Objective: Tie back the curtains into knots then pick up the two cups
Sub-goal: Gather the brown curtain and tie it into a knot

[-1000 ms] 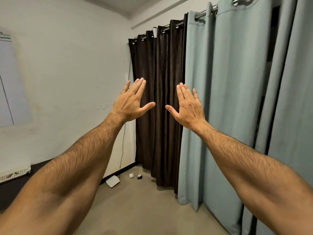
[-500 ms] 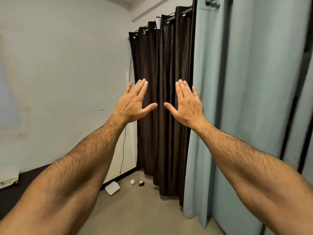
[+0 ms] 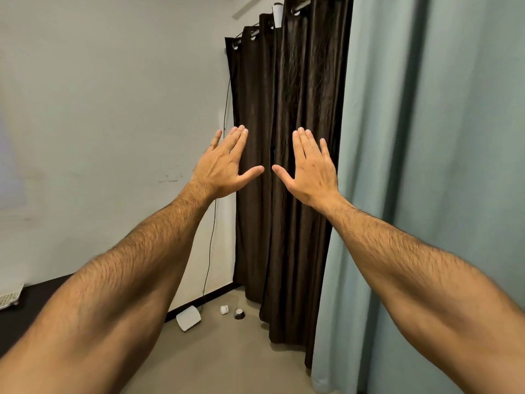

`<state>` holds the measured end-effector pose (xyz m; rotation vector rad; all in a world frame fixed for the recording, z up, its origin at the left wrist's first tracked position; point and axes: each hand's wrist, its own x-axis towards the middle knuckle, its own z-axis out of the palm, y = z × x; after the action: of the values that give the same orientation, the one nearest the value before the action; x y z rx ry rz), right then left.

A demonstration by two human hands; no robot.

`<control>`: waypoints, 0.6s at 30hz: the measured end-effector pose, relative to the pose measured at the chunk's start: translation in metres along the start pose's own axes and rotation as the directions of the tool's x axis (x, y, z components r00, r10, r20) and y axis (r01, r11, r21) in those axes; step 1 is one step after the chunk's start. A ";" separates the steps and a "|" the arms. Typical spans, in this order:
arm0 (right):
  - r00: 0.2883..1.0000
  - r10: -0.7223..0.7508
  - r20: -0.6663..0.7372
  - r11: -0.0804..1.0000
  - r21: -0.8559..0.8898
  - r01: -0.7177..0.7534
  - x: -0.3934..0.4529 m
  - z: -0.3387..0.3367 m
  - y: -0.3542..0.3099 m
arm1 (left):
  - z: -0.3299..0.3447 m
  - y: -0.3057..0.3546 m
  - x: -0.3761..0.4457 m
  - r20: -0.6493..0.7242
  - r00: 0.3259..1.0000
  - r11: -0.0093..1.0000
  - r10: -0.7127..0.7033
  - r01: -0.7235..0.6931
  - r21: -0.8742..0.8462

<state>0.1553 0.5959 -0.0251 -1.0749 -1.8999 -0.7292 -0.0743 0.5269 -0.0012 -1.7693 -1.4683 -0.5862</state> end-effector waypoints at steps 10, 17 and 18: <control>1.000 -0.010 0.028 1.000 -0.019 0.010 0.052 0.113 0.022 | 0.099 -0.043 0.061 0.018 1.000 1.000 -0.025 0.025 0.012; 0.999 -0.020 0.037 0.999 -0.047 0.022 0.107 0.208 0.033 | 0.182 -0.092 0.116 -0.011 1.000 1.000 -0.017 0.017 -0.006; 0.999 -0.020 0.032 0.998 -0.051 0.021 0.118 0.221 0.033 | 0.193 -0.101 0.126 -0.013 1.000 1.000 -0.015 0.015 -0.004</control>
<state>0.0676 0.8329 -0.0312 -1.1063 -1.9310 -0.7802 -0.1637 0.7624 0.0003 -1.7556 -1.4732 -0.6079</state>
